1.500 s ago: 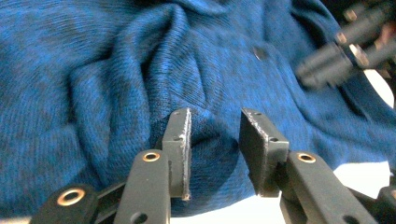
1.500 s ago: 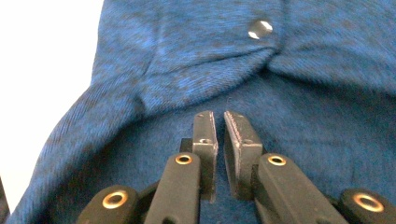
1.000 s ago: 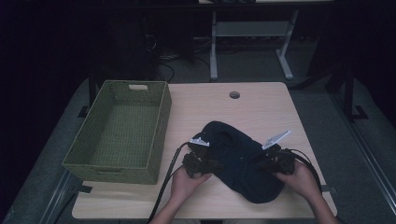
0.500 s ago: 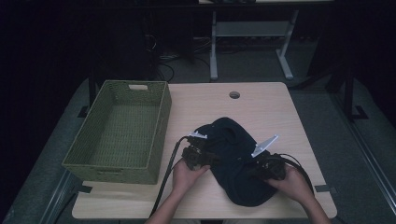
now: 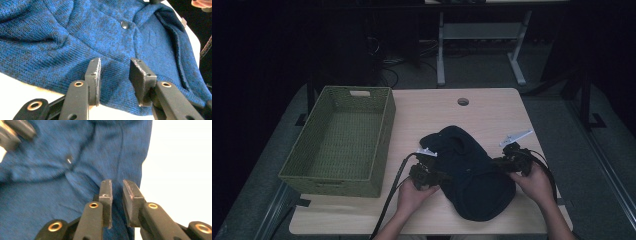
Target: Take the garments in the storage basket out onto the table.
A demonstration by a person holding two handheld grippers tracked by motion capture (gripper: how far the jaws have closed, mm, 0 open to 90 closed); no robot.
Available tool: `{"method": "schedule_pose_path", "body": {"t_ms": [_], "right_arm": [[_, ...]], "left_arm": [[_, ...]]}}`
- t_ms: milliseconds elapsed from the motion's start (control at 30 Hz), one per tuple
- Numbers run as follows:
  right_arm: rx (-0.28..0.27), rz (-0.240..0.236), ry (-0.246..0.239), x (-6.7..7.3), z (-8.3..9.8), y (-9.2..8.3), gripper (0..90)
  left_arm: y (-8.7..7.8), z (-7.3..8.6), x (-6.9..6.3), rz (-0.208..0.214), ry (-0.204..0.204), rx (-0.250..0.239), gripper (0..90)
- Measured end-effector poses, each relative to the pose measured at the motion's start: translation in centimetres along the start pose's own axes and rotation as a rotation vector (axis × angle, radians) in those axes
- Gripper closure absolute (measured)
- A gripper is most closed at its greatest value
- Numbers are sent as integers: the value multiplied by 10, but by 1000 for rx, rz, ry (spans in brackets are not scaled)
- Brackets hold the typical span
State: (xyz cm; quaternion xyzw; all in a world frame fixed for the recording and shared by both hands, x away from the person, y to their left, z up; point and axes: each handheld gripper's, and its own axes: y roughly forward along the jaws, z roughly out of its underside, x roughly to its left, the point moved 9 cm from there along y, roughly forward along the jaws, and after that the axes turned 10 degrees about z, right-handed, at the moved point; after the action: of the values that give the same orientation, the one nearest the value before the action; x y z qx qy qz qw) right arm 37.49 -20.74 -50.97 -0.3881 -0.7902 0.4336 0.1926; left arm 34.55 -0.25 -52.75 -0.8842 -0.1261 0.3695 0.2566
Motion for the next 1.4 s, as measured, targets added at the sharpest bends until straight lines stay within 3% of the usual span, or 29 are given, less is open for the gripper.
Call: {"method": "schedule_pose_path", "body": {"t_ms": [100, 333, 467, 600, 667, 733, 833, 1167, 1233, 1400], "right_arm": [[46, -36, -9, 4, 10, 9, 801], [51, -112, -40, 25, 13, 8, 803], [42, -158, -49, 39, 13, 8, 803], [43, -234, -75, 57, 13, 9, 797], [24, -233, -96, 60, 9, 6, 798], [-1, -238, -81, 60, 6, 4, 800], [18, -237, -101, 63, 9, 7, 807], [58, -301, -156, 83, 12, 6, 796], [32, -288, -144, 80, 7, 3, 785], [-84, -206, -46, 57, -20, 0, 785]], "left_arm": [[-2, -3, 4, -26, 7, 0, 626], [-10, -12, 19, -83, -10, -13, 616], [-14, -16, 25, -93, -18, -29, 607], [-20, -18, 25, -103, -16, -43, 597], [-23, -18, 24, -104, -10, -48, 596], [-25, -19, 24, -106, -5, -50, 596], [-23, -17, 27, -101, -19, -43, 596], [-20, -14, 28, -100, -27, -23, 592], [-21, -15, 26, -98, -22, -23, 593], [-21, -15, 24, -85, -18, -27, 594]]}}
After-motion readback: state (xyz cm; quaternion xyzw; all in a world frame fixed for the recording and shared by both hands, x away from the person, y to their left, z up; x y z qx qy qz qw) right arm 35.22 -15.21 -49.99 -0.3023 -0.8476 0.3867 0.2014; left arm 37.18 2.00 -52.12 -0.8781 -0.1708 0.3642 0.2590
